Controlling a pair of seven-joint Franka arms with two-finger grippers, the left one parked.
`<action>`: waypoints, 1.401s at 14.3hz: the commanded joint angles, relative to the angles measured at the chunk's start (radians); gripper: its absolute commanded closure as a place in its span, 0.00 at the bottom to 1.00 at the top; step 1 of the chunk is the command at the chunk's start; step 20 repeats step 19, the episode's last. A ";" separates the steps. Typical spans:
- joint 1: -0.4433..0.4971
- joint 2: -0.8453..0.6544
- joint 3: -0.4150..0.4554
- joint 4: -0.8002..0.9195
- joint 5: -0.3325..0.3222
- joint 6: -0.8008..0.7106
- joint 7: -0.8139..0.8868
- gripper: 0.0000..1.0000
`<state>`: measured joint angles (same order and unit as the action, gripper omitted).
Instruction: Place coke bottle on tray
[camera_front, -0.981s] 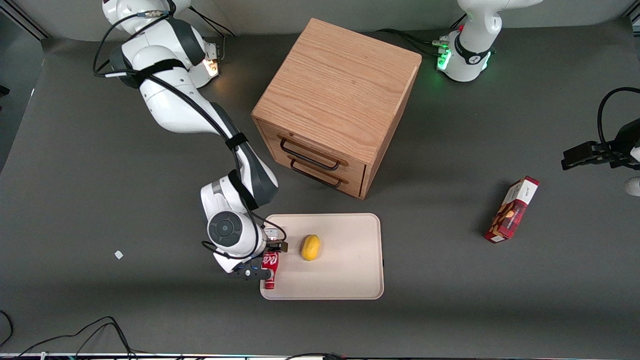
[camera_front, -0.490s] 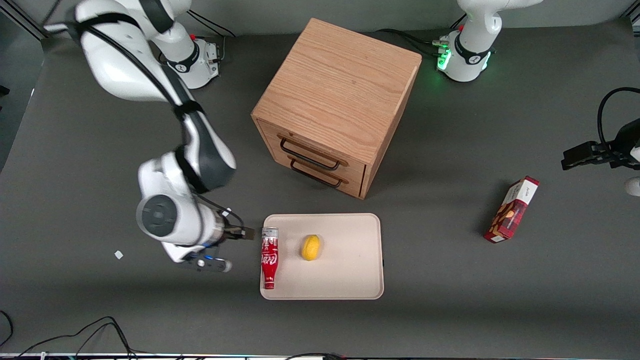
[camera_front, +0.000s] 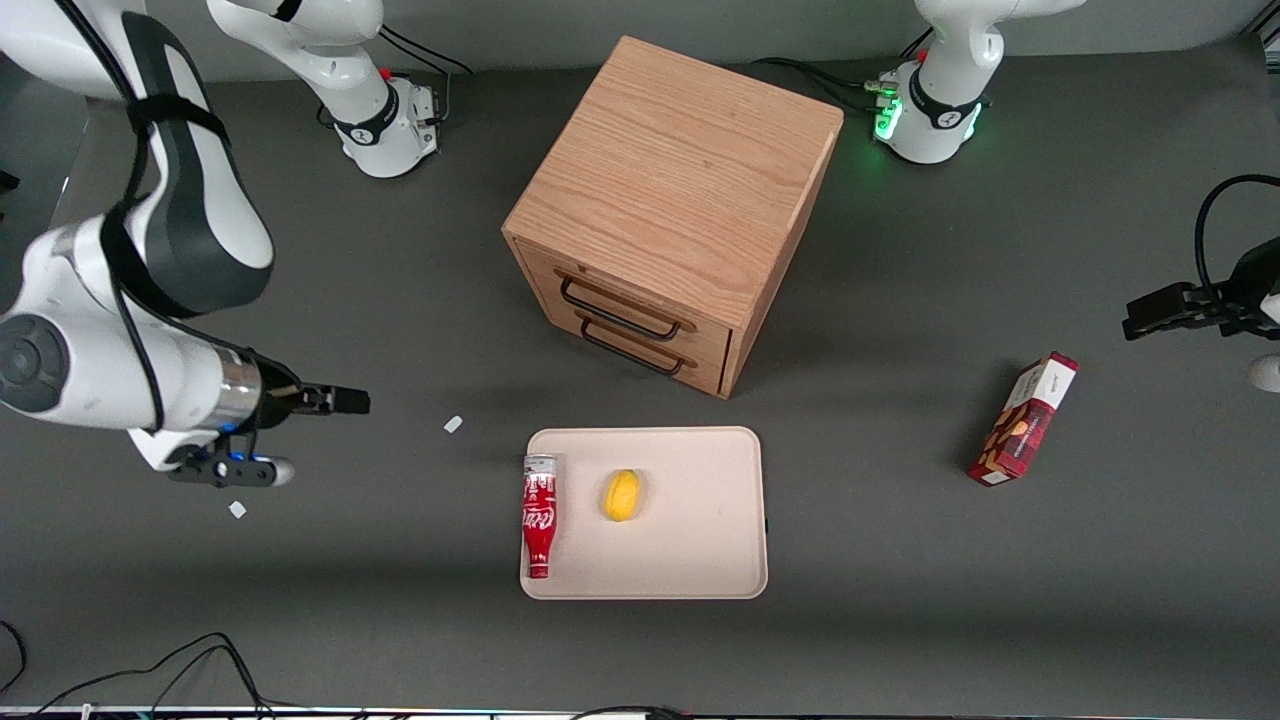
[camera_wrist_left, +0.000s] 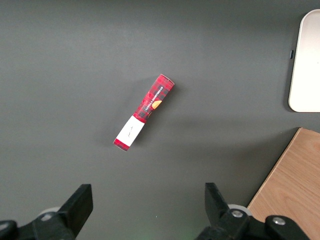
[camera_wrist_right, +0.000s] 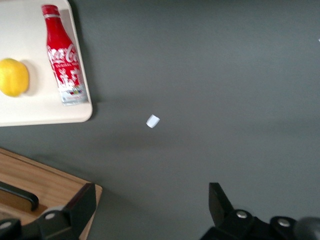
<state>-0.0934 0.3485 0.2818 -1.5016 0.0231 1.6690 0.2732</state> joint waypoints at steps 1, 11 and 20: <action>-0.045 -0.224 0.008 -0.230 0.008 0.037 -0.049 0.00; 0.216 -0.398 -0.314 -0.263 0.021 0.026 -0.049 0.00; 0.215 -0.396 -0.329 -0.233 0.032 -0.069 -0.114 0.00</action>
